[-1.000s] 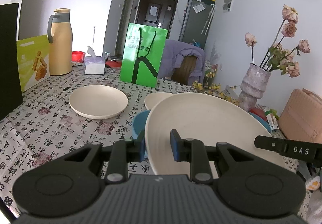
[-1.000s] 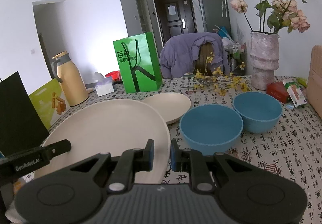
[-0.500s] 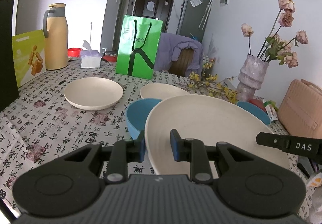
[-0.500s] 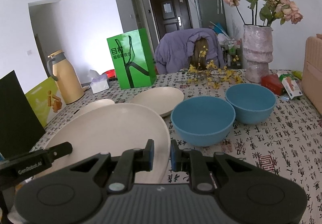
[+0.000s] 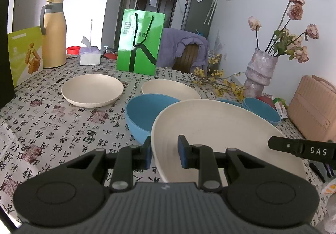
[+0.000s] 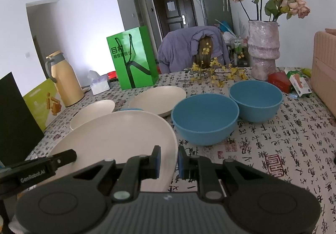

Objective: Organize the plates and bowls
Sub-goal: 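Carry the cream plate back past the blue bowls and lower it with both grippers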

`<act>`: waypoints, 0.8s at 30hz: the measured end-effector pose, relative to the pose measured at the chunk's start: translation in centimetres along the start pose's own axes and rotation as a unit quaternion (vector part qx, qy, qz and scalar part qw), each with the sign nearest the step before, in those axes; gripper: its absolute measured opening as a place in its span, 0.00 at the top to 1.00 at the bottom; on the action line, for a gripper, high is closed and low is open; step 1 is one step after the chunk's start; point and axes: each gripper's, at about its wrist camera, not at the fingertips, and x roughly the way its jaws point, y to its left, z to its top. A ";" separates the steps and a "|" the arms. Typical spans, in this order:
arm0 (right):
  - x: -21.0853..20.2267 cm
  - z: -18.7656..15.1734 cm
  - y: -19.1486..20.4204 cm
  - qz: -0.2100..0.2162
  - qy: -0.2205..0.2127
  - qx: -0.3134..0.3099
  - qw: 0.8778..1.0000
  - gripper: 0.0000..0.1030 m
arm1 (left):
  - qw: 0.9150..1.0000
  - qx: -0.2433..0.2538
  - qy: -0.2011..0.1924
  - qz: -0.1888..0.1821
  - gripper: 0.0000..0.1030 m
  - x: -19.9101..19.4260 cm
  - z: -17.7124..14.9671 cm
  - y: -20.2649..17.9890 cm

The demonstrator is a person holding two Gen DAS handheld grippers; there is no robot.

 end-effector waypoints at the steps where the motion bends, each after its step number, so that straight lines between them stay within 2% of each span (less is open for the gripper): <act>1: 0.0 -0.1 -0.1 0.000 0.000 0.000 1.000 0.84 | 1.000 0.001 0.000 0.000 0.76 0.0 -0.1 0.0; 24: 0.3 -2.1 -1.8 -0.007 0.014 0.017 1.000 0.84 | 1.000 0.010 0.022 -0.008 0.76 1.1 -2.1 -1.0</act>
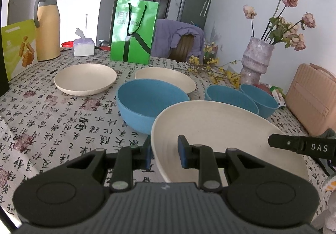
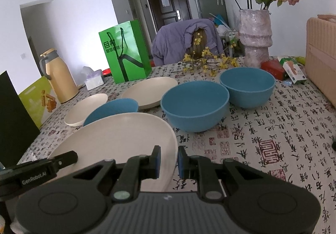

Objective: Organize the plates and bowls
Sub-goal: 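Carry the cream plate back past the blue bowls and lower it with both grippers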

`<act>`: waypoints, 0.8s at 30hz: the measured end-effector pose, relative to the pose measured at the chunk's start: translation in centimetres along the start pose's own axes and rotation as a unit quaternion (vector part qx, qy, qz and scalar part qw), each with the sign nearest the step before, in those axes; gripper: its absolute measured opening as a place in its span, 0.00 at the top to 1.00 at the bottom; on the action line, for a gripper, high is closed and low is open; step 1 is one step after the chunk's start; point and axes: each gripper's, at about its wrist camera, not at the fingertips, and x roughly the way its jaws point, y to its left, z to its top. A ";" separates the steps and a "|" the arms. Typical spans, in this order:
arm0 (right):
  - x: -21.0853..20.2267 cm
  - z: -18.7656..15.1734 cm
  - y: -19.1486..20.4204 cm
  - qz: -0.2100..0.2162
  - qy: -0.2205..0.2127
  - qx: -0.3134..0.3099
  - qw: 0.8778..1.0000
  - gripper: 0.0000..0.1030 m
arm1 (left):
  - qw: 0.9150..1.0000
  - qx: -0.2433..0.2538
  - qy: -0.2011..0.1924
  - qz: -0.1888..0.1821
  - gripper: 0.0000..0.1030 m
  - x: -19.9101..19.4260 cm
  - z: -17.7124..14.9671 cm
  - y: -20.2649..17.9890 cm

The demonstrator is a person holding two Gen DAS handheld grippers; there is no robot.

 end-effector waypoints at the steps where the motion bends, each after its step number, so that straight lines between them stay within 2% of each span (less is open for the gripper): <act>1: 0.0 -0.1 0.0 -0.001 0.000 0.001 1.000 0.84 | 1.000 0.001 0.001 -0.001 0.76 0.1 -0.1 0.0; 24: 1.4 -1.8 -1.4 -0.006 0.019 0.011 1.000 0.84 | 1.000 0.013 0.021 0.000 0.76 1.6 -1.9 -0.6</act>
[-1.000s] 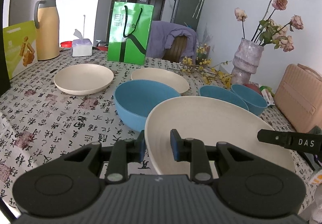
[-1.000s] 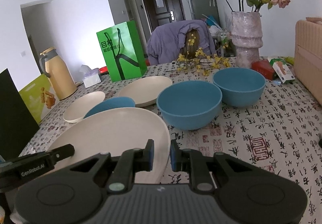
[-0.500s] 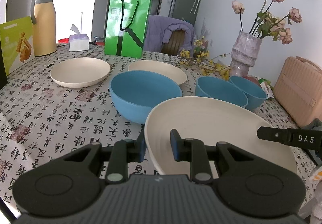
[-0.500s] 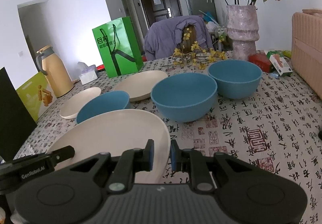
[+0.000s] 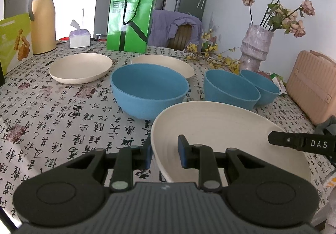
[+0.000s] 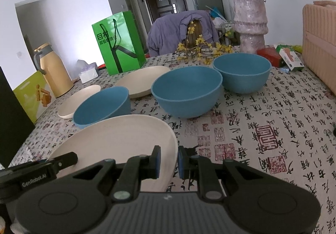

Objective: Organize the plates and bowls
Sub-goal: 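Carry the cream plate back past the blue bowls and lower it with both grippers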

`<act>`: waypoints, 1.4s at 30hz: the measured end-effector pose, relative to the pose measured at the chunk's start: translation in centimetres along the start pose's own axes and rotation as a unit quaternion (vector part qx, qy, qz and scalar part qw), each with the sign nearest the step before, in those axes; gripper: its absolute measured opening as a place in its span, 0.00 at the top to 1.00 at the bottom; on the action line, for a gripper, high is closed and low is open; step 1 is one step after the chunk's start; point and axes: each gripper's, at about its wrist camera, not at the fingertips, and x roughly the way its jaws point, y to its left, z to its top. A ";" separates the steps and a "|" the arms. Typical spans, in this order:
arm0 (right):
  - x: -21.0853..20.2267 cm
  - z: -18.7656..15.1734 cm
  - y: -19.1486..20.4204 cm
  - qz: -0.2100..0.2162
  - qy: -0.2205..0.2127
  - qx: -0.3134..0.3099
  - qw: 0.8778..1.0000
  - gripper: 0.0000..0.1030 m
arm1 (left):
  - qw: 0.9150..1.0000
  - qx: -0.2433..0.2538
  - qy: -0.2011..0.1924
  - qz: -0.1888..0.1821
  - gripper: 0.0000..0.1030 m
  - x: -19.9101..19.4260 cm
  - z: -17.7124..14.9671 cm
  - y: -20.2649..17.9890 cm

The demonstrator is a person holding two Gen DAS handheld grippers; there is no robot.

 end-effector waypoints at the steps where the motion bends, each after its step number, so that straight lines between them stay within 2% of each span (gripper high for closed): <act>1: 0.1 0.0 0.0 0.000 0.001 0.001 1.000 0.84 | 1.000 0.001 0.001 0.000 0.76 0.1 -0.1 0.0; 42: 4.0 -2.9 -1.4 -0.012 0.036 -0.008 0.999 0.84 | 0.998 0.021 0.053 0.015 0.76 4.0 -2.9 0.2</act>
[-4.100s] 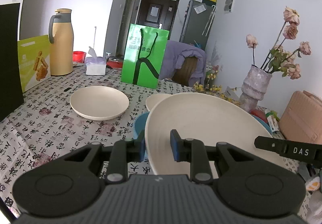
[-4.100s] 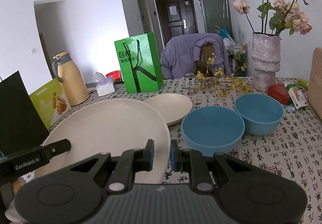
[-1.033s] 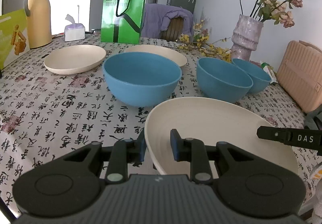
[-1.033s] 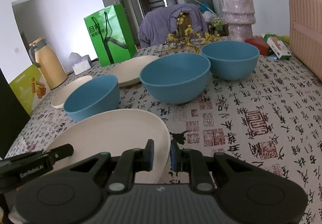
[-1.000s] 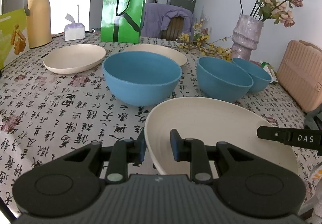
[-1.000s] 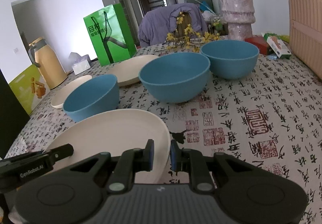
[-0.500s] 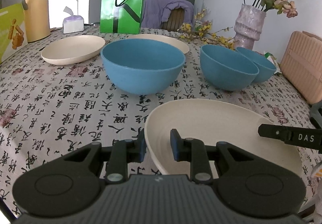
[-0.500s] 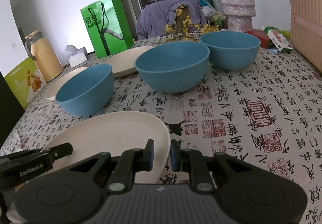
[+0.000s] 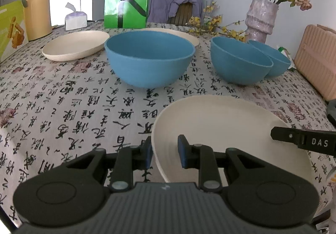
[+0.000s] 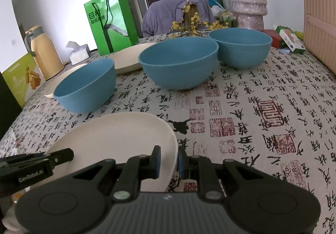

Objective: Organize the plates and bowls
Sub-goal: 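Carry the cream plate back past the blue bowls and lower it with both grippers, then open both grippers to release the cream plate onto the table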

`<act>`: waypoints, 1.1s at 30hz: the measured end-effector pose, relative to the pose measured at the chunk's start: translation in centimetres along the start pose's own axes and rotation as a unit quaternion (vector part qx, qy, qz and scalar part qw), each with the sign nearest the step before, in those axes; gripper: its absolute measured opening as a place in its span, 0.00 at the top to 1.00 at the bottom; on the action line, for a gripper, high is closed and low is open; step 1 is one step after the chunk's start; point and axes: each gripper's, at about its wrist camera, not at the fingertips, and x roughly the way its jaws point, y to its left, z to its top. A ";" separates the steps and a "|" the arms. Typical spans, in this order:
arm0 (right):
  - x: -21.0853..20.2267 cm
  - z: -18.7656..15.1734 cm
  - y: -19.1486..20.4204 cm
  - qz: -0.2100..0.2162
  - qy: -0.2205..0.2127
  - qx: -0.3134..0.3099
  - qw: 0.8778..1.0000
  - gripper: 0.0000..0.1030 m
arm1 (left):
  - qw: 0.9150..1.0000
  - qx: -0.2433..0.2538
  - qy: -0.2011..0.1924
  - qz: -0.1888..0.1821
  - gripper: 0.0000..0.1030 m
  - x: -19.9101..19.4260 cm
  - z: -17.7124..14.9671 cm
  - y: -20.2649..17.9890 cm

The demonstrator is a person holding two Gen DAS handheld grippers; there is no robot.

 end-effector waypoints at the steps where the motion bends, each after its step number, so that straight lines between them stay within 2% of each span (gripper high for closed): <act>1: 0.0 0.0 -0.1 0.003 0.002 0.003 1.000 0.84 | 1.000 0.000 0.003 0.002 0.76 0.1 -0.1 0.1; 10: 0.4 -0.4 -0.4 0.004 0.007 0.008 1.000 0.85 | 1.000 0.009 0.000 0.008 0.76 0.2 -0.4 -0.3; 17: -0.6 0.0 -0.7 0.013 -0.011 0.014 1.000 0.79 | 1.000 -0.003 -0.009 -0.007 0.73 -0.5 -0.2 0.5; 19: -1.1 0.1 -0.6 0.015 -0.020 0.013 1.000 0.66 | 1.000 -0.007 -0.016 -0.008 0.67 -0.9 0.0 0.8; 21: -1.6 0.2 -0.5 0.014 -0.030 0.009 0.999 0.40 | 1.000 -0.009 -0.026 -0.008 0.60 -1.5 0.1 1.0; 23: -2.1 0.2 -0.1 0.011 -0.044 0.001 0.999 0.30 | 0.999 -0.004 -0.041 -0.006 0.52 -2.2 0.2 1.1; 24: -2.4 0.2 0.0 0.011 -0.050 -0.001 0.999 0.26 | 0.999 -0.002 -0.047 -0.003 0.48 -2.5 0.3 1.0; 26: -2.9 0.3 0.2 0.011 -0.058 -0.004 0.998 0.18 | 0.998 -0.003 -0.061 0.002 0.23 -3.2 0.5 1.2; 30: -4.0 0.6 0.8 0.006 -0.075 -0.018 0.997 0.04 | 0.996 -0.010 -0.086 0.000 0.07 -4.7 1.1 1.8; 31: -4.3 0.7 0.9 0.005 -0.079 -0.020 0.997 0.02 | 0.996 -0.012 -0.088 -0.002 0.00 -5.0 1.3 1.9; 33: -4.7 1.0 1.2 0.002 -0.087 -0.027 0.996 0.00 | 0.995 -0.014 -0.099 -0.009 0.00 -5.6 1.6 2.2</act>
